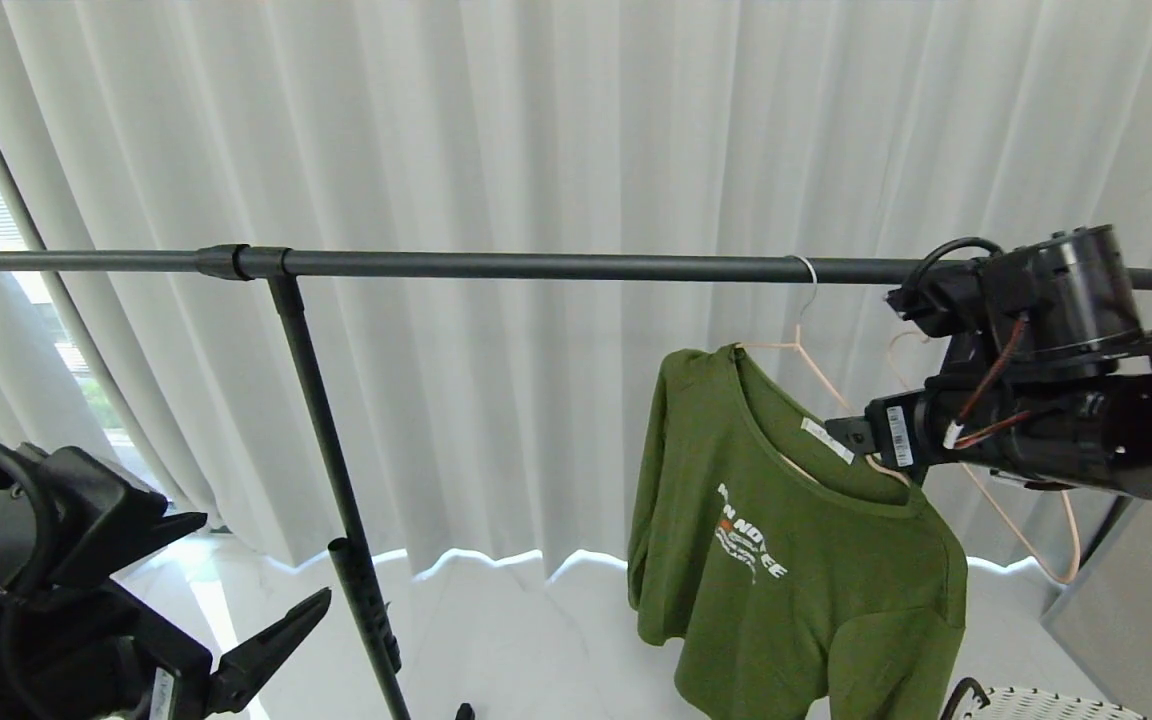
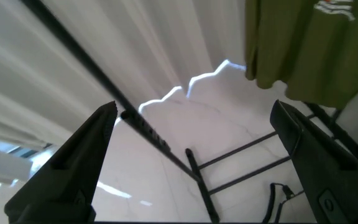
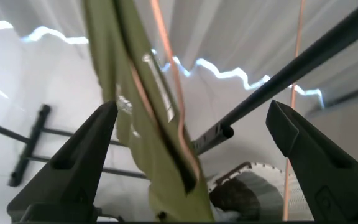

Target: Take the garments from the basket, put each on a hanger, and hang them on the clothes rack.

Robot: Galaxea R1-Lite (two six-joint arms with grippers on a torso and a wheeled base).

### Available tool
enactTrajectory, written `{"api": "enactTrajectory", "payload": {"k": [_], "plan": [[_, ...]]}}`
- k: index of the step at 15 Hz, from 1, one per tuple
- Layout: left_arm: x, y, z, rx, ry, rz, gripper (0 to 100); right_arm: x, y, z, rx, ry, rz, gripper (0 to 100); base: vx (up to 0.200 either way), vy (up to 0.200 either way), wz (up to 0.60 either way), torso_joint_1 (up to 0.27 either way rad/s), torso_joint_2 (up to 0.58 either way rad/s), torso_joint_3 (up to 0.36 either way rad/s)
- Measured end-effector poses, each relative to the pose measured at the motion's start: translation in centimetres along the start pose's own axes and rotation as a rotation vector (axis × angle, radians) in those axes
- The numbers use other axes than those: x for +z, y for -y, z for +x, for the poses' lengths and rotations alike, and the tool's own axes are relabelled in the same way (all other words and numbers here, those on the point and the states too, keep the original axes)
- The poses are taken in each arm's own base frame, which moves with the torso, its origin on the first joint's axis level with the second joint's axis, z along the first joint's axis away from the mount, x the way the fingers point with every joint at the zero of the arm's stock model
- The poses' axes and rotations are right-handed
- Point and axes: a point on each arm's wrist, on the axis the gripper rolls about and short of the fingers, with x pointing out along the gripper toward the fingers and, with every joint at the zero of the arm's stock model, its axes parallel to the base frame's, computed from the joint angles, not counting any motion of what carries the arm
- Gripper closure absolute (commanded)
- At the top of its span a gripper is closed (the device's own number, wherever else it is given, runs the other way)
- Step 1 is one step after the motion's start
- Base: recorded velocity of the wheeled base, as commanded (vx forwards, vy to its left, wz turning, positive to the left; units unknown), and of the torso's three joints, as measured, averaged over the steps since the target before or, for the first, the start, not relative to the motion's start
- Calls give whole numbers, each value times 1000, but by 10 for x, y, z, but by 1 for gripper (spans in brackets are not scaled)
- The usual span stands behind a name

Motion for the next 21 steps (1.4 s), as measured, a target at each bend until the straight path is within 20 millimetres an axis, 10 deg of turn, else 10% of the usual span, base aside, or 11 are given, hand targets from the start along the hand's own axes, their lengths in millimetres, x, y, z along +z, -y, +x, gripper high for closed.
{"api": "enactTrajectory", "payload": {"k": [8,13,21], "plan": [[-30,-5,-4,176,-123,-38,0,-50,56,-76,-139,44,-196,0,-200,0,0,1,0,2],[-51,-10,-10,263,-194,-83,0,-86,96,-81,-346,22,-165,0,-160,0,0,2,2,2],[-63,-3,-21,262,-167,-75,0,-124,105,-77,-412,-43,-183,0,0,0,0,-43,103,59]]}}
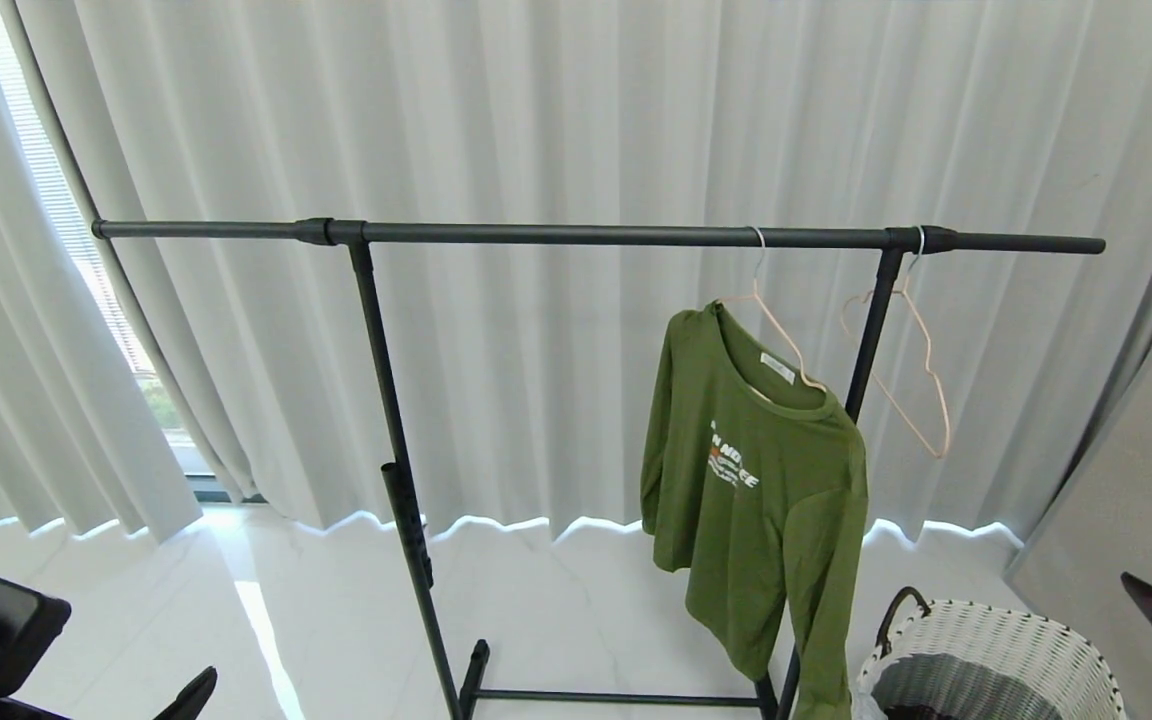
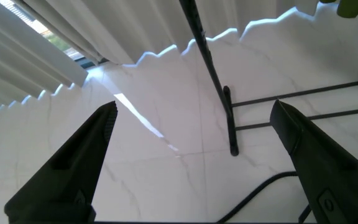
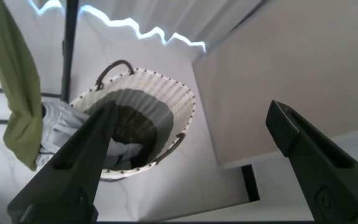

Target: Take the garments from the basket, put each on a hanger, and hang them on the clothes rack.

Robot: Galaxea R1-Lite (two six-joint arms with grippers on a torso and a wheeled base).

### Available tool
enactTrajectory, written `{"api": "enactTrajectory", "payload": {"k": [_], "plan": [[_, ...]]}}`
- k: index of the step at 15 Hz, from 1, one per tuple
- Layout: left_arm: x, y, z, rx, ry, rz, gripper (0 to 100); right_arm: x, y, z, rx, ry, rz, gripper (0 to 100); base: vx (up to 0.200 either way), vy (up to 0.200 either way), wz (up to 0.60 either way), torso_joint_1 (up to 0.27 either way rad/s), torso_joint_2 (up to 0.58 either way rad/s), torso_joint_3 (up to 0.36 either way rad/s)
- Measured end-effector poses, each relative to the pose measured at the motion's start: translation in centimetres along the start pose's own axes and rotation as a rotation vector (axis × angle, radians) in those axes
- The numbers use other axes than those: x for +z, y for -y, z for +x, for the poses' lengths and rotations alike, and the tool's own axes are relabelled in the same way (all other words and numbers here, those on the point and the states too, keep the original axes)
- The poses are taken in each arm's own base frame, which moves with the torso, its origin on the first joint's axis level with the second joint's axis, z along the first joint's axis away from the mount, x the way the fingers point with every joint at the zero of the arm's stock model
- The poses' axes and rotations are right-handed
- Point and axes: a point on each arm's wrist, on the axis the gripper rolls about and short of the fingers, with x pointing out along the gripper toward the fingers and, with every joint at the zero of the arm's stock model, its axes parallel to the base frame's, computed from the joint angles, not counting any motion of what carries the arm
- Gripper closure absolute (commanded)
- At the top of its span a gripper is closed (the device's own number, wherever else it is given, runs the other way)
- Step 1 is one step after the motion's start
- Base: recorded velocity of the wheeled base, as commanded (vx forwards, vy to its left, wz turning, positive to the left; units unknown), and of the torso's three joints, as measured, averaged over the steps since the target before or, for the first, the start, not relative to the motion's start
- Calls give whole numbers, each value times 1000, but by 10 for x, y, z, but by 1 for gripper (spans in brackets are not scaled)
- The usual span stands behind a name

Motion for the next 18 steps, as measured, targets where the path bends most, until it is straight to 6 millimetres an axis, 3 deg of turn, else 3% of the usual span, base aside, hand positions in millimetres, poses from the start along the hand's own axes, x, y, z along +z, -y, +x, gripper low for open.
{"api": "enactTrajectory", "payload": {"k": [11,18], "plan": [[22,-7,-5,16,82,-22,0,-14,-4,1,11,-44,-21,0,0,0,0,-181,490,298],[24,-8,-4,15,82,-24,0,-25,-8,3,21,-80,-45,0,0,0,0,-126,428,307]]}}
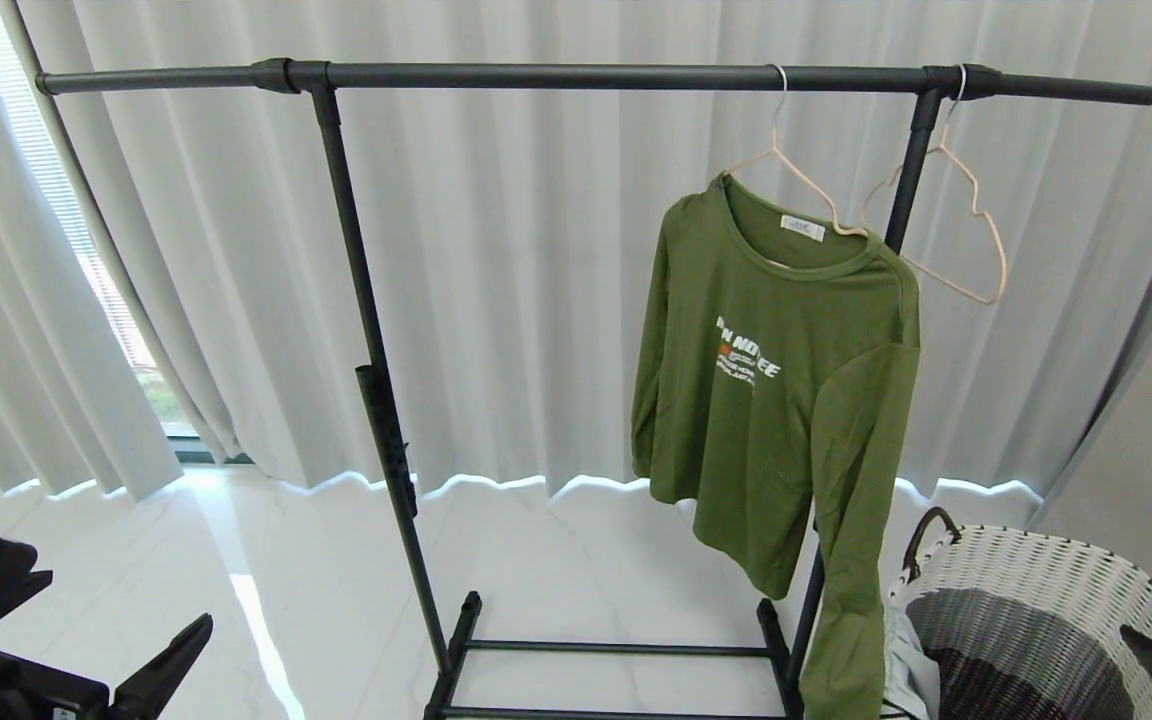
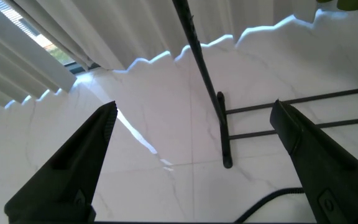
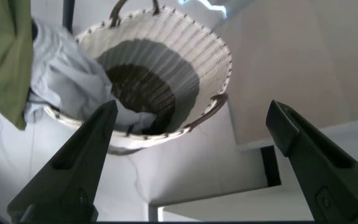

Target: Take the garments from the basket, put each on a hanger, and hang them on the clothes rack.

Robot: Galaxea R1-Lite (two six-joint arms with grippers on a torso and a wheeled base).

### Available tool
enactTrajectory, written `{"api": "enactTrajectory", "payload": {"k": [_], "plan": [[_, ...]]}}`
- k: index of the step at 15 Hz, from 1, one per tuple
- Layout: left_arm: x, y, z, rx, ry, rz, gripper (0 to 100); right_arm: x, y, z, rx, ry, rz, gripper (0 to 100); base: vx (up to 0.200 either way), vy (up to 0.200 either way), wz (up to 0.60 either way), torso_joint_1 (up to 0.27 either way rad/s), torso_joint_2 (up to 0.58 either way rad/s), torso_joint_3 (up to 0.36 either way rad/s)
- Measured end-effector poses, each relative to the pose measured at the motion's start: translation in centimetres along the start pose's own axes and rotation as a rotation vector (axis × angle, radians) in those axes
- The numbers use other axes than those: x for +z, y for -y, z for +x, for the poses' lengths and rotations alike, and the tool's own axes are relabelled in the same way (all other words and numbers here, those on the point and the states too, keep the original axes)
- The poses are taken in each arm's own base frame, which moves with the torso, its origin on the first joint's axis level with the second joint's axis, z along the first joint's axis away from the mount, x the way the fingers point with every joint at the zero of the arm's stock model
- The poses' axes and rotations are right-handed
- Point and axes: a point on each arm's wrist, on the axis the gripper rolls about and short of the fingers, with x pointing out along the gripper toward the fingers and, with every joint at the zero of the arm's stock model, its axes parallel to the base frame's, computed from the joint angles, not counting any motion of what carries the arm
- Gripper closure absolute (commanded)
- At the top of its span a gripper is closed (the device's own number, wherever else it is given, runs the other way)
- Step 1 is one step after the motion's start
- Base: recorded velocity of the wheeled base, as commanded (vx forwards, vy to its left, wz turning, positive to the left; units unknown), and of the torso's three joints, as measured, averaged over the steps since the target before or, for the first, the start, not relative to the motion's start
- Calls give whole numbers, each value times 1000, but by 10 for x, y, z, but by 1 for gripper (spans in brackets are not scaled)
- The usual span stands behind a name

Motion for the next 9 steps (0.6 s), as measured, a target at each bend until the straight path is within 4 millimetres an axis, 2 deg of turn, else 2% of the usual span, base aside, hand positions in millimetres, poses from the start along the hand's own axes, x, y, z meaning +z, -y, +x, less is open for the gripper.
{"api": "enactTrajectory", "payload": {"k": [3,9], "plan": [[1,0,2,-2,-10,3,0,-5,-2,1,4,-15,-13,0,0,0,0,-23,98,69],[2,4,8,-37,-29,17,0,-22,-9,3,42,-42,-25,0,200,0,0,-3,9,14]]}}
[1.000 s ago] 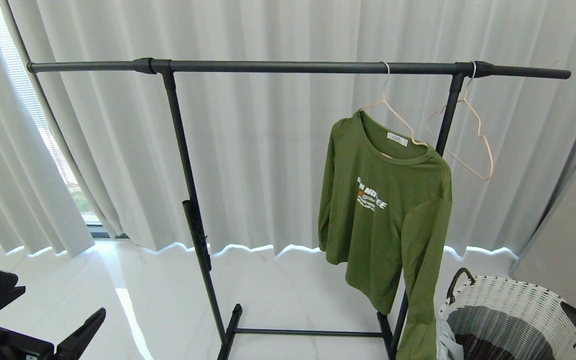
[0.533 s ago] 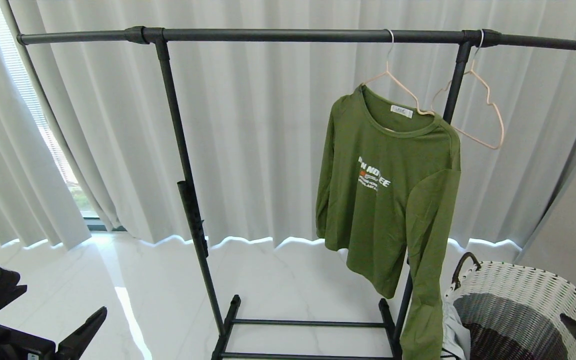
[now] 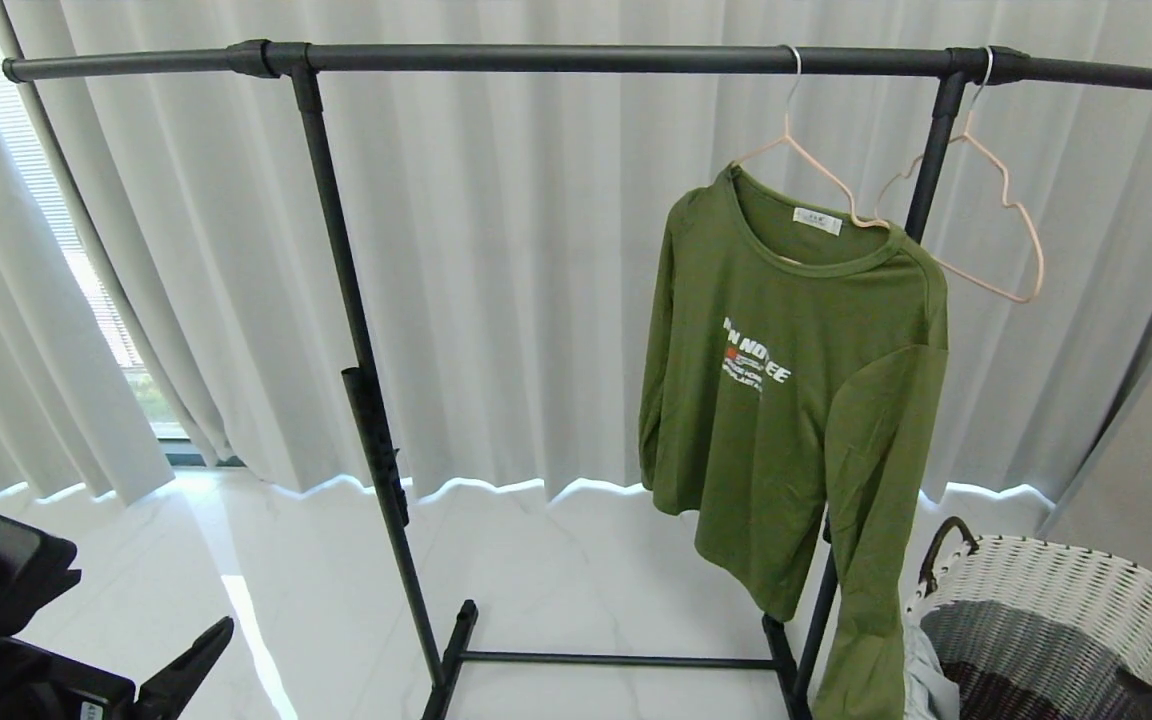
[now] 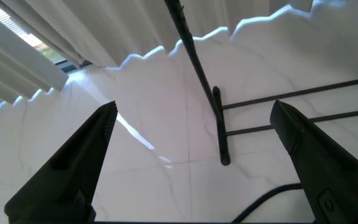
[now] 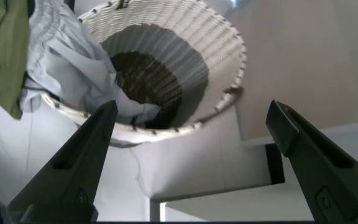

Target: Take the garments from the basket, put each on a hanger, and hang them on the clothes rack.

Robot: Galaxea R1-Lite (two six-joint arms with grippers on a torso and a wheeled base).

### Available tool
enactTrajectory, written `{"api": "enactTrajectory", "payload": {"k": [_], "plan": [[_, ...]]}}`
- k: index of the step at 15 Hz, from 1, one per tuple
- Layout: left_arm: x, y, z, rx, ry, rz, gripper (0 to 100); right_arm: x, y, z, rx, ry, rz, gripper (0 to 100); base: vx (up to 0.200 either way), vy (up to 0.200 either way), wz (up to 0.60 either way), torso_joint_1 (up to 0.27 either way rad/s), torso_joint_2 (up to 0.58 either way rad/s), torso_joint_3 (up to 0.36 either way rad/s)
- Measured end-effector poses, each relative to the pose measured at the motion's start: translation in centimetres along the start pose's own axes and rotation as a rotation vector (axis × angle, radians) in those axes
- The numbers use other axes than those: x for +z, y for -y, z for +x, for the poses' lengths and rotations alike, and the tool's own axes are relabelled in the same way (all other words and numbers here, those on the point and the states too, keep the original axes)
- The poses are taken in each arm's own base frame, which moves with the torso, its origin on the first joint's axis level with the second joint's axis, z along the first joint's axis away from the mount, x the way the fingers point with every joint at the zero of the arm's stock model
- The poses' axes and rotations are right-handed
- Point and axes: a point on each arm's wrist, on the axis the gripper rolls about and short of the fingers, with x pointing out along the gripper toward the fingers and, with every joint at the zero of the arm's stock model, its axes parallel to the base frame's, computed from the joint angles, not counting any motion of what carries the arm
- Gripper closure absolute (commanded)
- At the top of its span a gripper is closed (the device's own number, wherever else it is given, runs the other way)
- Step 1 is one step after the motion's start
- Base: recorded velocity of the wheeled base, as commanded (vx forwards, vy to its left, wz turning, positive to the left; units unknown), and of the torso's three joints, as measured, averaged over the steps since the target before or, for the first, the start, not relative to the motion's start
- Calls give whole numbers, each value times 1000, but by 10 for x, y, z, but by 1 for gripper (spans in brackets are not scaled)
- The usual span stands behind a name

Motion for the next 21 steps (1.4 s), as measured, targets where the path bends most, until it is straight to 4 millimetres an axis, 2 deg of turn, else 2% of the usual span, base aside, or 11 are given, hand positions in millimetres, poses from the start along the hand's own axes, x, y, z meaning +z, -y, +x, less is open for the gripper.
{"api": "enactTrajectory", "payload": {"k": [4,8,14,18,19,21], "plan": [[0,1,3,-8,-16,4,0,-8,-9,3,191,17,-19,0,200,0,0,-2,4,4],[0,3,7,-21,-34,11,0,-2,-19,13,302,34,-41,0,0,0,0,0,0,0],[10,5,13,-50,-30,26,0,10,-52,52,403,93,-41,0,0,0,0,0,0,0],[10,6,17,-57,-46,30,0,17,-73,82,464,99,-43,0,0,0,0,0,0,0],[10,6,17,-57,-48,30,0,20,-76,87,463,120,-37,100,0,0,0,0,0,0],[9,7,17,-58,-52,30,0,18,-81,96,467,105,-44,100,0,0,0,0,0,0]]}}
